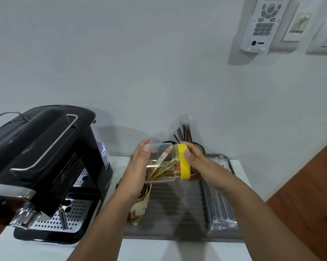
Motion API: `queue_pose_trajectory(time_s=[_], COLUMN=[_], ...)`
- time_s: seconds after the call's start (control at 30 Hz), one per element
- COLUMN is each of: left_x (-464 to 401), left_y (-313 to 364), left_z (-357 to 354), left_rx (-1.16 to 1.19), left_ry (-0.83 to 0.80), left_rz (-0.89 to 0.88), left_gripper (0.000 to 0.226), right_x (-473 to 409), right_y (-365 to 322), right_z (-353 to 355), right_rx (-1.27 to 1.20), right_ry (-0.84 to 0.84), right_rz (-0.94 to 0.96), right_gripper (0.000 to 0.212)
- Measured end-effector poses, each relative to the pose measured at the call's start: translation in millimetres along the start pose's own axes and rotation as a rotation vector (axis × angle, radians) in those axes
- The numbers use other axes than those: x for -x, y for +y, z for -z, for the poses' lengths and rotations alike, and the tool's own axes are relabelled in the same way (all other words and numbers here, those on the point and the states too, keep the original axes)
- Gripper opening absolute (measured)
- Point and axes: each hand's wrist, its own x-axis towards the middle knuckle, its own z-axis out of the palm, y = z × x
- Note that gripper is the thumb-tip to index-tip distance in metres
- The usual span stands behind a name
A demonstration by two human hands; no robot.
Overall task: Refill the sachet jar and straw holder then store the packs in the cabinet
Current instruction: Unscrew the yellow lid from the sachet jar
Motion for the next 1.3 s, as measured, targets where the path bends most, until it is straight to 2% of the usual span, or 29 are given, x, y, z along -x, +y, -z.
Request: queue_pose_trajectory(time_s=[0.13, 0.27, 0.43, 0.5, 0.63, 0.8, 0.93, 1.07, 1.1, 1.17, 1.3], left_x=[-1.6, -1.9, -5.2, -6.0, -8.1, -12.3, -11.9, -9.2, -8.9, -6.9, -2.2], left_y=[-2.7, 1.8, -1.2, -1.9, -3.5, -4.5, -7.4, -8.6, -10.1, -12.2, -16.6], left_z=[1.4, -1.2, 0.6, 3.0, 5.6, 8.6, 15.6, 19.6, 20.6, 21.9, 23.1], left_rx=[0.043, 0.209, 0.351, 0.358, 0.394, 0.462, 0.518, 0.511, 0.495, 0.456, 0.430], left_ry=[-0.012, -0.019, -0.049, -0.097, -0.187, -0.165, -0.173, -0.110, -0.087, -0.061, -0.036], left_rz=[0.029, 0.072, 0.172, 0.246, 0.396, 0.553, 0.464, 0.372, 0.356, 0.334, 0.300], left_gripper=[0.058, 0.043, 0.058, 0.056, 0.054, 0.059, 0.063, 0.059, 0.057, 0.057, 0.058], right_x=[5.0, 11.4, 18.9, 18.7, 19.9, 21.3, 19.7, 0.7, -4.0, -8.5, -10.3], right_y=[0.4, -1.9, -6.1, -4.0, 0.5, 0.2, 6.4, 52.6, 68.0, 96.5, 135.8], right_z=[0.7, 0.4, -0.1, -0.1, -2.7, 0.5, 14.6, 19.2, 19.3, 17.3, 7.2], right_rx=[0.019, 0.128, 0.351, 0.434, 0.455, 0.471, 0.365, 0.078, 0.108, 0.224, 0.624], right_ry=[0.011, 0.007, 0.030, 0.032, 0.029, 0.108, 0.209, 0.519, 0.589, 0.626, 0.536], right_rz=[0.040, 0.109, 0.281, 0.355, 0.472, 0.545, 0.460, 0.266, 0.195, 0.055, -0.047], right_gripper=[0.055, 0.067, 0.079, 0.081, 0.073, 0.069, 0.083, 0.070, 0.067, 0.063, 0.059])
